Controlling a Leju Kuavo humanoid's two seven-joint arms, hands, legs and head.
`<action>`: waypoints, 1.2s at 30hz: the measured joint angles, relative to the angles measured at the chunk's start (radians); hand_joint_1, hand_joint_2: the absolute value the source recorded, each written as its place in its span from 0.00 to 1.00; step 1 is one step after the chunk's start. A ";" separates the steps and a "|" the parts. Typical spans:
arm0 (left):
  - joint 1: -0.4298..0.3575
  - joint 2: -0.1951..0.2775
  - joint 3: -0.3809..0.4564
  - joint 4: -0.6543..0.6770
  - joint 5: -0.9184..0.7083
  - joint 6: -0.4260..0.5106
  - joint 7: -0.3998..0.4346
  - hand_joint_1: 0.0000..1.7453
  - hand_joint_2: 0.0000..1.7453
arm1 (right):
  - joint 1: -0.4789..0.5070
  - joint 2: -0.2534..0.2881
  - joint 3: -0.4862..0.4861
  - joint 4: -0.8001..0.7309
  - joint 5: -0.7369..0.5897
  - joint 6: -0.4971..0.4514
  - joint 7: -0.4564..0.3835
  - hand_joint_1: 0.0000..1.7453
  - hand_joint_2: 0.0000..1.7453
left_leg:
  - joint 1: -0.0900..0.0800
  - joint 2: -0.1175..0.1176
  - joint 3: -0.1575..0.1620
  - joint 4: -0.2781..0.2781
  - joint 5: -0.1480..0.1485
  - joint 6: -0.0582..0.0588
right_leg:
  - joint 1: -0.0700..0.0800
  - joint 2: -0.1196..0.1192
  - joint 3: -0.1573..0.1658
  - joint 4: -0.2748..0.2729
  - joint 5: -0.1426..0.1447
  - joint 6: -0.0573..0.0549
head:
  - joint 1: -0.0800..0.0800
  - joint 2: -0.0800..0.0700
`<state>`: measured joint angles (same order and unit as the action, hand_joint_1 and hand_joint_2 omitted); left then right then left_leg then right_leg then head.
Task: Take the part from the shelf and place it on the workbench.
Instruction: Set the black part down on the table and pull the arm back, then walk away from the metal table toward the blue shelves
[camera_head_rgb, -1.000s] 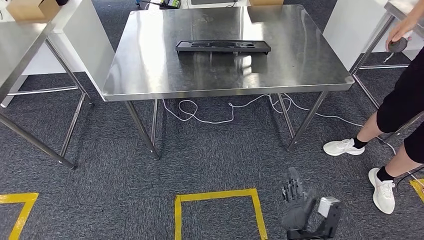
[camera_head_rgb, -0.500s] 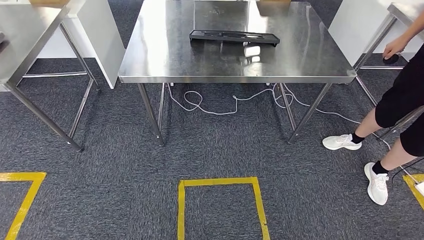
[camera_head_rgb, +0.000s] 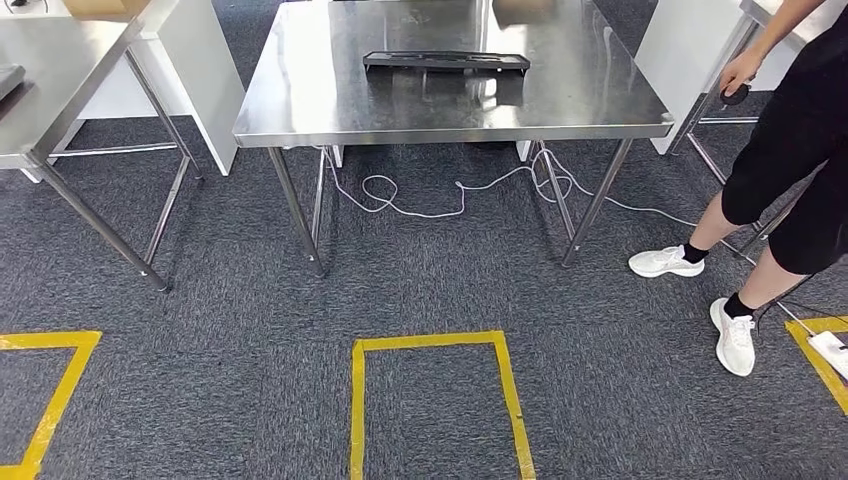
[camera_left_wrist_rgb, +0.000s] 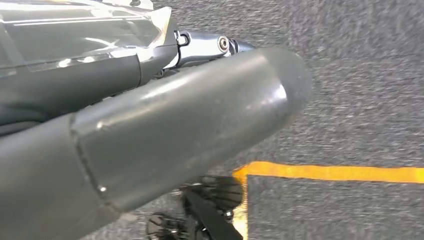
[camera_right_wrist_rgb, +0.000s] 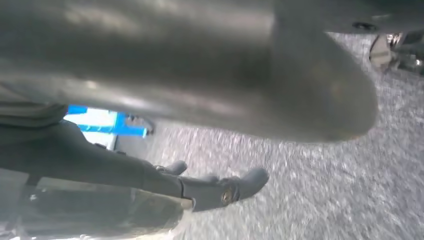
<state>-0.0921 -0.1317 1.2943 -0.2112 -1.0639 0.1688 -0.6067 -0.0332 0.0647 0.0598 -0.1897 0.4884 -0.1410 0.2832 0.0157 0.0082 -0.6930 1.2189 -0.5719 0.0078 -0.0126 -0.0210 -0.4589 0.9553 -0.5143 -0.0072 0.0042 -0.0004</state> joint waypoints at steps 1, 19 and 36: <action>0.001 0.000 0.000 0.000 -0.002 -0.001 0.001 0.00 0.00 | -0.001 0.001 -0.006 0.000 -0.005 0.000 -0.017 0.00 0.00 | 0.002 0.000 0.003 0.045 -0.012 -0.002 | 0.002 -0.001 -0.018 0.004 0.012 0.000 | 0.000 0.000; 0.002 0.003 -0.017 0.007 -0.025 -0.021 0.014 0.00 0.00 | -0.009 -0.001 -0.037 0.009 -0.003 0.019 -0.086 0.00 0.00 | -0.018 0.005 0.057 -0.205 0.151 0.059 | 0.008 0.017 -0.123 0.293 -0.075 0.058 | 0.010 0.000; 0.008 0.005 -0.016 0.015 -0.018 -0.007 0.014 0.00 0.00 | -0.007 -0.007 -0.037 0.011 0.019 0.031 -0.094 0.00 0.00 | 0.028 -0.008 0.132 -0.052 0.072 -0.033 | 0.002 -0.001 -0.074 0.025 0.042 0.008 | -0.001 0.000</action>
<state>-0.0844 -0.1266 1.2785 -0.1965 -1.0816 0.1614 -0.5929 -0.0403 0.0577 0.0224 -0.1786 0.5076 -0.1101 0.1893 0.0433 0.0002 -0.5611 1.1670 -0.5003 -0.0250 -0.0102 -0.0217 -0.5334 0.9807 -0.4725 0.0008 0.0027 -0.0004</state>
